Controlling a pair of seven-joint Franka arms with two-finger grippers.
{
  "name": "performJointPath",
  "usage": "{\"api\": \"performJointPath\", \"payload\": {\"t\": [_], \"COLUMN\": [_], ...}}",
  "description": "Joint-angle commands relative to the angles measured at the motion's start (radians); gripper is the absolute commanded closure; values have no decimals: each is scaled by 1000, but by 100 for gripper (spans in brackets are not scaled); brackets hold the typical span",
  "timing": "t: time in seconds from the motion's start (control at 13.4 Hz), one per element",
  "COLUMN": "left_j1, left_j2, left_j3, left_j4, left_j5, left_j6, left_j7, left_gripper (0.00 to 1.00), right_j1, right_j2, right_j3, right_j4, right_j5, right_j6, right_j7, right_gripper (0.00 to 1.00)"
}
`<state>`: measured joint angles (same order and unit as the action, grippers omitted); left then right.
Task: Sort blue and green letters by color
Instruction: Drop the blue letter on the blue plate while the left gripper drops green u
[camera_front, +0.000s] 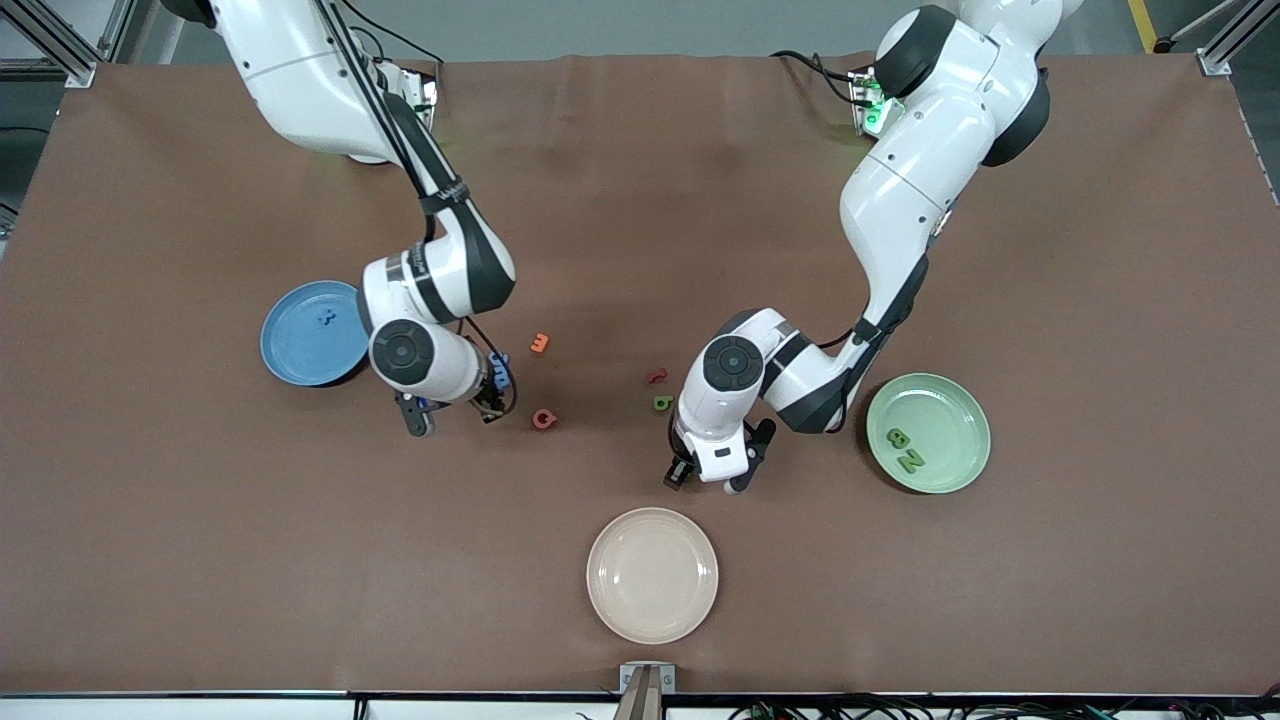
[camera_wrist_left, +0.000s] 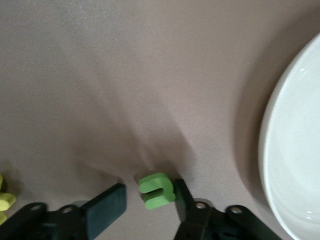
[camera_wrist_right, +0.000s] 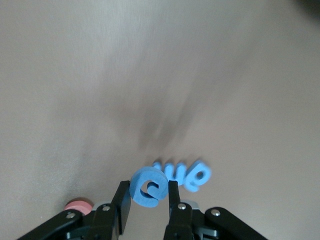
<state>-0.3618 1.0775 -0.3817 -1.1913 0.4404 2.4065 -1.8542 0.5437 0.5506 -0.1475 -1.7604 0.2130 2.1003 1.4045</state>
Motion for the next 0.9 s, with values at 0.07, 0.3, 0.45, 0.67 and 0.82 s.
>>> {"api": "performJointPath", "payload": {"t": [0.07, 0.3, 0.45, 0.67, 0.82], "left_j1": [-8, 0, 3, 30, 44], "left_j2": [21, -5, -33, -86, -126], "left_j3": [23, 24, 24, 12, 9], "left_j4": [16, 9, 7, 4, -4], "left_j5": [-15, -17, -20, -54, -55], "left_j6": [-16, -71, -127, -197, -271], "left_j7": [-8, -7, -5, 6, 36], "left_gripper": [75, 97, 100, 100, 100], "right_j1": [-5, -7, -7, -13, -46], "right_j2": [-177, -308, -372, -423, -426], "right_j3": [-84, -177, -236, -309, -314], "right_j4": [-155, -312, -410, -551, -599], "right_j5": [-30, -81, -98, -118, -118], "right_j6": [-74, -54, 11, 176, 239], "right_j7": [-357, -701, -877, -1112, -1196], "right_gripper": [96, 96, 96, 95, 95]}}
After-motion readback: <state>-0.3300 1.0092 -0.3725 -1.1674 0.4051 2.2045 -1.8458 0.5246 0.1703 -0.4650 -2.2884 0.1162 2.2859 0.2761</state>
